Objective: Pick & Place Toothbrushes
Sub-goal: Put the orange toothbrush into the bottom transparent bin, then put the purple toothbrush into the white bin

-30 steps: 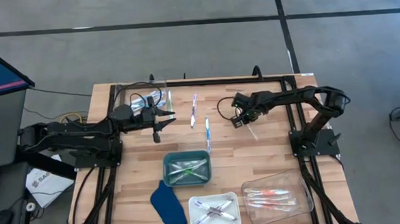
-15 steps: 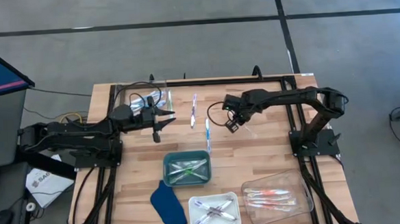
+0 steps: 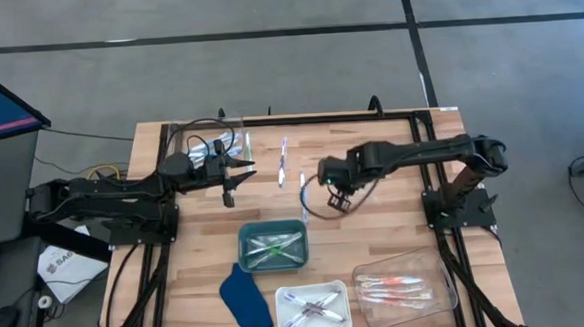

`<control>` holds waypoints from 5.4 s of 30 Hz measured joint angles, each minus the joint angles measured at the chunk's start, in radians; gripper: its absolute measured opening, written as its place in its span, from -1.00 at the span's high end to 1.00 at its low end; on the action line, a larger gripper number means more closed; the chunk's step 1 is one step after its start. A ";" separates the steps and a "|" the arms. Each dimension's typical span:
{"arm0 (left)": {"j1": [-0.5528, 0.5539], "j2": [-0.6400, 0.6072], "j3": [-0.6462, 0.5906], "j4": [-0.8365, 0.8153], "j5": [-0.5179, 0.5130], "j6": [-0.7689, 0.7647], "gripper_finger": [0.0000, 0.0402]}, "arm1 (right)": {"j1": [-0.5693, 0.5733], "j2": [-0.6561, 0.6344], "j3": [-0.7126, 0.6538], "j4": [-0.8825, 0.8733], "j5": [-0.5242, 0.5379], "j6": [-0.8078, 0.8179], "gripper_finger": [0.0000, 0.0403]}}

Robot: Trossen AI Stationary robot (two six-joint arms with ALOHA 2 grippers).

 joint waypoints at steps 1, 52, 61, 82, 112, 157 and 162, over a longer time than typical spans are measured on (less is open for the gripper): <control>0.000 0.000 0.000 0.000 0.000 0.000 0.49 | 0.023 0.000 0.010 -0.024 0.009 0.000 0.92; -0.245 0.000 0.000 0.016 -0.076 -0.140 0.49 | 1.008 -0.038 -0.231 0.185 0.068 0.654 0.91; -0.245 0.000 0.000 0.016 -0.089 -0.140 0.49 | 1.017 -0.039 -0.324 0.290 -0.001 0.704 0.89; -0.245 0.000 0.000 0.014 -0.092 -0.185 0.49 | 1.015 -0.039 -0.361 0.303 0.004 0.869 0.50; -0.243 0.000 0.000 0.017 -0.091 -0.449 0.49 | 0.945 -0.082 -0.219 0.235 0.192 0.489 -0.17; -0.197 0.000 0.000 -0.009 -0.089 -0.363 0.49 | -0.062 -0.125 -0.173 0.868 -0.217 -0.332 -0.17; -0.154 0.000 0.000 -0.014 -0.089 -0.363 0.49 | -0.088 -0.107 -0.168 0.961 -0.219 -0.359 -0.17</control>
